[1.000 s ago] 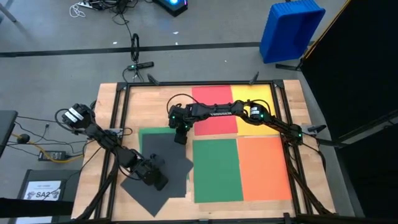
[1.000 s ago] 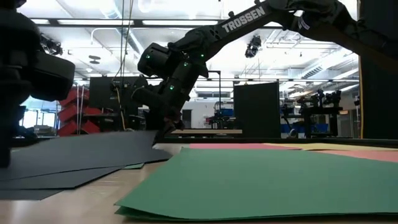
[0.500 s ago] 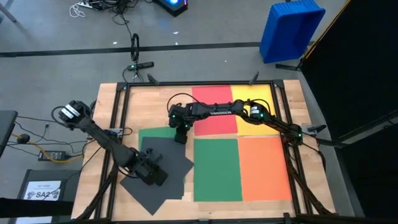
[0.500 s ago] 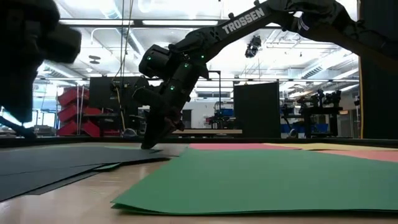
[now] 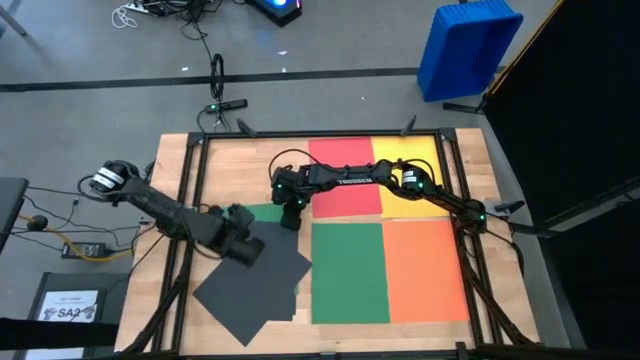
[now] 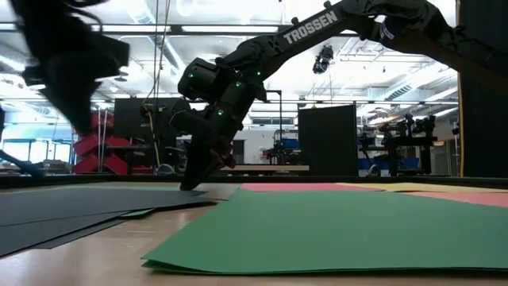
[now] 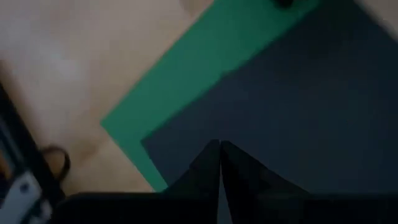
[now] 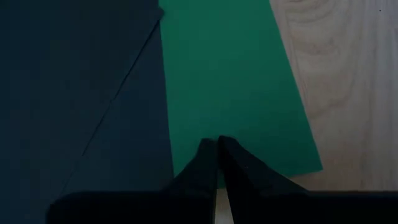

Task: Organize paper
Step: Stack the green colored paper on top of the green colored papers

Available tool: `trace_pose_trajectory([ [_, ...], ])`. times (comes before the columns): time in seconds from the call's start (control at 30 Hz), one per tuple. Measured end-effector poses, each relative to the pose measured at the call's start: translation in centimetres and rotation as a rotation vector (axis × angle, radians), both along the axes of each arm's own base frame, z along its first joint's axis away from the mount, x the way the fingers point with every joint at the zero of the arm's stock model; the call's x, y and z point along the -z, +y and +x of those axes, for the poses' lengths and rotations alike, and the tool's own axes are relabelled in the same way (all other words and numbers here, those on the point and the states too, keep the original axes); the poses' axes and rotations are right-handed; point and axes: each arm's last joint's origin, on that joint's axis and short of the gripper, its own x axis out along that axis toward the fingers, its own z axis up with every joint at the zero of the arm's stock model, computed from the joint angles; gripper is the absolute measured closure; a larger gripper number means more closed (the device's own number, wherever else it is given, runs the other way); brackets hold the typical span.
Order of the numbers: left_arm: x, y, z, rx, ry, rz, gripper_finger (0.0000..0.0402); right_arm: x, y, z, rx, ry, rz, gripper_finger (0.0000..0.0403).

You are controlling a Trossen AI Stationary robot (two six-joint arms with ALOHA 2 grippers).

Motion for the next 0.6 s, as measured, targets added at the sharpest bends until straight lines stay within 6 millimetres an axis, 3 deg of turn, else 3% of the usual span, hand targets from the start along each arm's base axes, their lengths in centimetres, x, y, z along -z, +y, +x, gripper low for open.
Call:
trace_pose_trajectory([
  [0.23,-1.0,5.6,-1.2,0.036,-0.205,-0.077,0.0402,0.0,0.0,0.0,-0.006,-0.003,0.013,0.0403],
  [0.4,1.2,9.3,-3.1,0.002,-0.240,-0.186,0.0401,0.0,0.0,0.0,-0.008,-0.004,0.018,0.0403],
  [0.6,3.4,11.8,-3.3,0.042,-0.254,-0.263,0.0368,0.0,0.1,0.0,-0.010,-0.006,0.020,0.0403],
])
